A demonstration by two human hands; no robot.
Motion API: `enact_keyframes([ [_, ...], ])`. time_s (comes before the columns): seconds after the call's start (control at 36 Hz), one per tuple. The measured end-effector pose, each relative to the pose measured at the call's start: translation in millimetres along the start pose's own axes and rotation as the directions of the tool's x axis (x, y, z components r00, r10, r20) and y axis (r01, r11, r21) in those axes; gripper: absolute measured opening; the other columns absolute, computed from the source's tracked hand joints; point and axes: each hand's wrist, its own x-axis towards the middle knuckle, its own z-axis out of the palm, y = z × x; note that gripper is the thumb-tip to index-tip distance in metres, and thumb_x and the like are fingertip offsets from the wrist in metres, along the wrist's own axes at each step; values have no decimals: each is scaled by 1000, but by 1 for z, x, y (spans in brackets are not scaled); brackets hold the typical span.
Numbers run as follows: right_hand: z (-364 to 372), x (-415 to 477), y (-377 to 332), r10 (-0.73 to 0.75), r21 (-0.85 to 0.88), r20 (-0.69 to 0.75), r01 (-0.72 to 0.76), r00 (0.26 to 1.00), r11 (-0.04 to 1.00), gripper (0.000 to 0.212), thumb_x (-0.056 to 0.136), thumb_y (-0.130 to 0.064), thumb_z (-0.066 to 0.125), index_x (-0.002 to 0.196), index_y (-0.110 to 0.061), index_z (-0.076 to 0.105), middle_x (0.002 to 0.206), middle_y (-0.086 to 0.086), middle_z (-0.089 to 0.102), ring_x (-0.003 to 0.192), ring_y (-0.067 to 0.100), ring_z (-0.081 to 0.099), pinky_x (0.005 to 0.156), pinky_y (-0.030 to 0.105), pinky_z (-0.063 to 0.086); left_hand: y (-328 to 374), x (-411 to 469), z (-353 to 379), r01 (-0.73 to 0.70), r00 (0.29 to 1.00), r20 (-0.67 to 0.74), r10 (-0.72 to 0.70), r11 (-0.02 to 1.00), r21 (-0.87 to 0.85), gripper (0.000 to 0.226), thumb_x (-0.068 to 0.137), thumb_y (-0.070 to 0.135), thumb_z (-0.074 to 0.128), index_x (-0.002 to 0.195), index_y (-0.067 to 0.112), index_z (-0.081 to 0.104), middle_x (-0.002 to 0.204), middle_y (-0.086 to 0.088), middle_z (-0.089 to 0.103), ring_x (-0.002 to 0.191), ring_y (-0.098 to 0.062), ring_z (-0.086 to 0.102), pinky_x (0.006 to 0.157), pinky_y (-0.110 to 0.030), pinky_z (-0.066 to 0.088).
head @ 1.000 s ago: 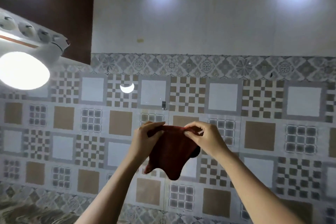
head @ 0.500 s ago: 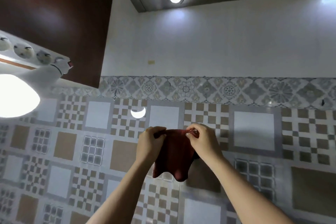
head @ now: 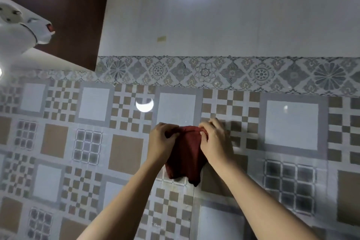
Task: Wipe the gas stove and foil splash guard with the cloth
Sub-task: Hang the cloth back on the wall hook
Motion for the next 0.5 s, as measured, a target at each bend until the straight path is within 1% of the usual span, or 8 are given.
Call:
enact_keyframes([
  [0.06,1,-2,-1,-4,6,-31,4,1000,1000,16,79,3,61,88,-9,67,90,6,58,84,25,57,59,34,53,-2,-2,3,-9,1000,-17,9,1000,-7,19,82,7,61,95,16,72,95,3,59,85,-5,53,74,-3,40],
  [0.11,3,-7,-2,-12,8,-39,12,999,1000,16,78,5,62,87,-7,69,86,6,58,79,24,57,56,28,50,-5,-4,6,-23,999,-31,23,1000,0,21,82,6,60,96,17,71,95,5,57,92,-12,54,83,-16,44],
  [0.14,5,-9,-1,-15,11,-30,15,999,1000,16,79,4,62,88,-7,70,86,6,58,79,23,57,56,27,50,-6,-5,7,-31,999,-31,31,999,9,21,83,6,60,97,17,71,95,6,56,95,-14,54,86,-22,46],
  [0.19,8,-16,1,-6,32,-11,7,1000,999,15,81,2,63,89,-7,71,87,5,59,79,21,57,56,26,51,-10,-9,9,-49,999,-18,50,999,17,21,84,6,59,98,18,70,95,7,56,97,-16,54,88,-28,47],
  [0.31,12,-30,6,24,98,-2,-24,1000,995,12,81,-2,65,89,-7,72,85,2,60,76,15,56,56,13,41,-16,-22,11,-63,998,11,63,998,-25,20,86,7,58,102,16,68,95,4,61,95,-17,57,86,-30,49],
  [0.33,13,-34,7,31,113,1,-30,1000,993,12,81,-3,66,90,-8,72,84,1,60,74,14,55,57,13,40,-18,-25,12,-56,998,18,57,997,-47,21,87,8,58,104,15,67,96,3,62,95,-17,58,87,-30,49],
  [0.42,15,-44,9,30,154,-8,-28,1000,988,15,82,-5,66,96,-7,72,83,1,60,72,14,55,59,19,44,-20,-35,12,-32,998,44,38,992,-121,25,88,10,57,111,18,65,100,3,65,93,-12,59,85,-24,49],
  [0.5,16,-54,9,16,168,-20,-12,1000,986,24,83,-3,64,105,-8,70,88,2,64,77,18,60,65,26,52,-20,-43,10,23,998,62,-9,973,-230,26,90,13,57,115,19,63,99,8,66,94,-8,61,84,-20,49],
])
